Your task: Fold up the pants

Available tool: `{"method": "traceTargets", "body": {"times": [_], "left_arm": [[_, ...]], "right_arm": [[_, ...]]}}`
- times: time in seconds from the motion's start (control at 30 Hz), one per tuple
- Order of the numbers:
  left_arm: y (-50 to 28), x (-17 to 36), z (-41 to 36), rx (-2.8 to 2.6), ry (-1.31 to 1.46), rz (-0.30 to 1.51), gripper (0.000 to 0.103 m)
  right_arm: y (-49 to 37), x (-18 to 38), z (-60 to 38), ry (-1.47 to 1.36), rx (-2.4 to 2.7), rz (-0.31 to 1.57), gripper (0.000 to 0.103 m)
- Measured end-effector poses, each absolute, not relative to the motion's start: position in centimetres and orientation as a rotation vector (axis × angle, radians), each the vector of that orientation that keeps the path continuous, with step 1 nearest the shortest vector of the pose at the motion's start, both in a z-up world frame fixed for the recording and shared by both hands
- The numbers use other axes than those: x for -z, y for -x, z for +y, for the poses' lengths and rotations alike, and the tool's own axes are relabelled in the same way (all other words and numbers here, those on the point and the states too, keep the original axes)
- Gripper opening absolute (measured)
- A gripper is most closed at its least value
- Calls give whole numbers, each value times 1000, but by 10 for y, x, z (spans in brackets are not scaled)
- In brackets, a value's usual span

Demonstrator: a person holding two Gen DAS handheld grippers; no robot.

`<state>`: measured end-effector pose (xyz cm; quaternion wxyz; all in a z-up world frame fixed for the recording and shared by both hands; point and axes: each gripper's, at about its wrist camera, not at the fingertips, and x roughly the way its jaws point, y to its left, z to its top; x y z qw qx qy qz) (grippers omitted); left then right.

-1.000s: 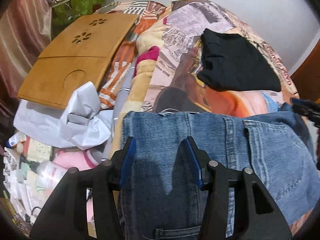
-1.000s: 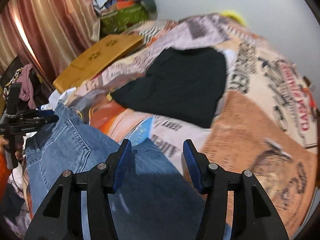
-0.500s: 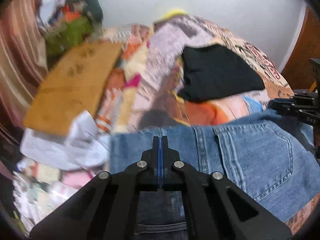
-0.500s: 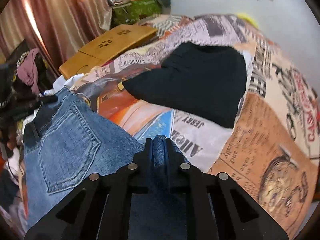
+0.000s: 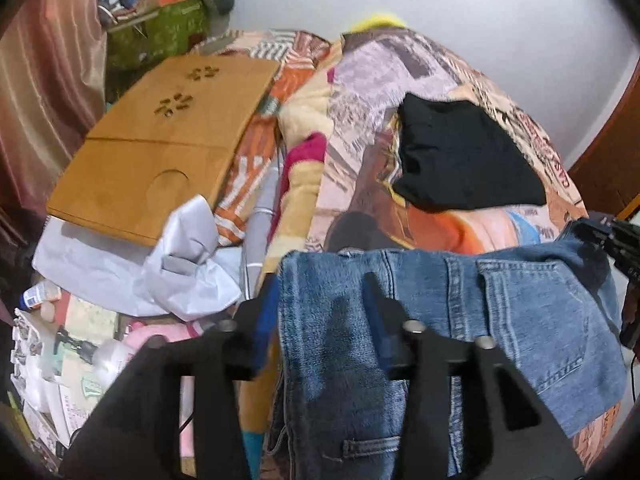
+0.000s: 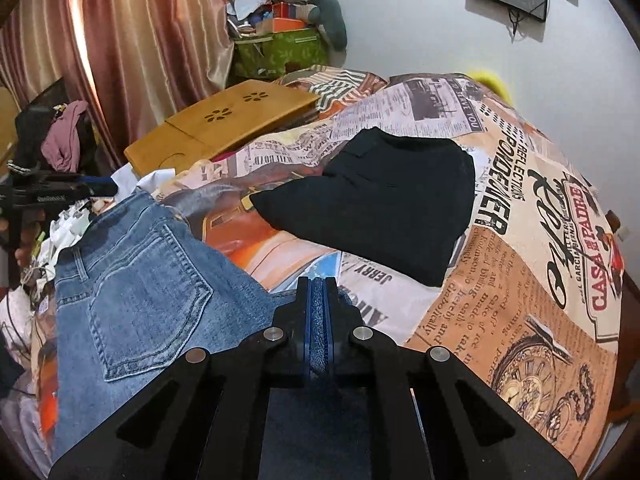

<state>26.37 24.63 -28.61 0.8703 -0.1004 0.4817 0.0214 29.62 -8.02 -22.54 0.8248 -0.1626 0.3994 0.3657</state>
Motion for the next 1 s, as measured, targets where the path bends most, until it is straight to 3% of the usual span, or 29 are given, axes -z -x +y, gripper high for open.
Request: {"method": "traceTargets", "body": {"times": [0.03,0.07,0.3,0.37,0.43,0.77,0.87,1.0], "left_arm": [[-267,291,245,-43,207,1026,60],[-271,297,245,-46,210,1045,61],[-278,323,256,-17,393,1080,57],[-276,324,260,19,455,1079,25],[-276,324,261,61,512,1082,12],[-262,271,208,-137,32,953,7],[-270,271,218,-156,31,968,9],[-290,300,227,-163,77,1065,10]], "right_arm": [[-298,226,-81,332,-780,854,5],[-300,226,-82,318,-781,863,5],[-304,240,-80,322,-777,900,5],[-308,245,-82,307,-769,924,5],[-312,249,-85,282,-765,945,5],[-309,221,-85,329,-739,828,2],[-323,211,-93,310,-674,785,1],[-338,219,-104,251,-650,871,1]]}}
